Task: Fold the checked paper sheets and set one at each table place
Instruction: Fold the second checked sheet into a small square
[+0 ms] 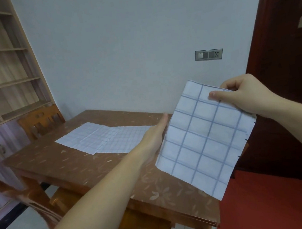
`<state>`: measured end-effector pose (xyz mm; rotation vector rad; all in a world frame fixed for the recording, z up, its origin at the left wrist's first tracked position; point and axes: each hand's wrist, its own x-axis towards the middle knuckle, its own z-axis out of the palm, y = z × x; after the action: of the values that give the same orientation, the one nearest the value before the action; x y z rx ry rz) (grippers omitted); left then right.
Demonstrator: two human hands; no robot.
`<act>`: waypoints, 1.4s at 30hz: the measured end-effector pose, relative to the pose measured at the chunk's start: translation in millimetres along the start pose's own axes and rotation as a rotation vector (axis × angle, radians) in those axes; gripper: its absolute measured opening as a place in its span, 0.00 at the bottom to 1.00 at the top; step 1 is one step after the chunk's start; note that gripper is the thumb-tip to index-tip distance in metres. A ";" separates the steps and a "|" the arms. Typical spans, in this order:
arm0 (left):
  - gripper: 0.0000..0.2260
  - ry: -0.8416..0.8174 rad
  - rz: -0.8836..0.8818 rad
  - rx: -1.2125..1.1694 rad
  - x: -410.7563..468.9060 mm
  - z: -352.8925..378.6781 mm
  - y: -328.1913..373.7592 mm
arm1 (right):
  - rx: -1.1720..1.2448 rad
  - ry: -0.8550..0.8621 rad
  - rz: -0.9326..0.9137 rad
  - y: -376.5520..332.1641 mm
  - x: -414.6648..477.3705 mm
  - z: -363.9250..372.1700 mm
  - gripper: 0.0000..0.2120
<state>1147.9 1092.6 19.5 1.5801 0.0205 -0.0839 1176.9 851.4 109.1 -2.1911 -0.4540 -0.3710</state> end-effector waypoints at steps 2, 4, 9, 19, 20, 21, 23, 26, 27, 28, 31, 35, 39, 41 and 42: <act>0.13 -0.088 0.086 -0.003 3.2 2.5 -0.9 | 0.010 -0.001 0.021 -2.1 0.6 1.0 0.18; 0.09 -0.135 0.119 -0.019 4.3 2.7 -1.2 | 0.137 0.045 0.092 -2.7 0.7 -0.8 0.19; 0.10 -0.080 0.071 -0.250 5.7 1.5 -12.2 | 1.157 -0.307 0.397 27.1 -27.8 21.4 0.37; 0.14 -0.070 -0.049 -0.258 5.5 11.0 -29.0 | 0.599 -0.079 0.259 53.5 -50.8 63.9 0.08; 0.15 -0.064 -0.047 -0.257 5.8 11.6 -29.2 | 0.592 -0.102 0.248 52.2 -50.4 62.4 0.08; 0.14 -0.055 -0.038 -0.262 6.2 11.6 -29.5 | 0.597 -0.126 0.249 50.6 -50.5 60.2 0.09; 0.12 -0.030 -0.023 -0.288 5.9 11.2 -29.7 | 0.577 -0.205 0.272 50.2 -51.8 55.6 0.11; 0.10 -0.018 -0.001 -0.285 5.7 4.7 -29.2 | 0.360 -0.311 0.287 51.8 -53.6 49.3 0.08; 0.10 -0.035 0.007 -0.229 4.7 1.3 -28.3 | 0.334 -0.305 0.288 52.0 -53.6 47.5 0.07; 0.10 -0.064 0.015 -0.153 3.7 -2.0 -27.6 | 0.335 -0.287 0.290 52.2 -53.2 45.6 0.06; 0.08 -0.145 0.031 0.021 0.9 -11.2 -26.4 | 0.345 -0.330 0.303 54.1 -53.2 41.3 0.06; 0.08 -0.189 -0.005 0.047 -1.2 -17.5 -25.0 | 0.477 -0.408 0.337 60.7 -51.8 40.2 0.11; 0.09 -0.184 -0.035 -0.068 -2.2 -19.0 -23.6 | 0.578 -0.381 0.348 63.2 -50.2 41.6 0.11; 0.10 -0.161 -0.035 -0.125 -3.2 -19.4 -21.4 | 0.530 -0.399 0.320 62.6 -50.0 41.0 0.11; 0.11 -0.138 -0.037 -0.134 -4.3 -18.9 -19.2 | 0.489 -0.392 0.319 61.9 -49.6 39.9 0.12</act>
<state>1143.1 1111.9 0.8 1.4376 -0.0515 -0.2165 1164.4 838.0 22.3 -1.8052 -0.3490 0.3214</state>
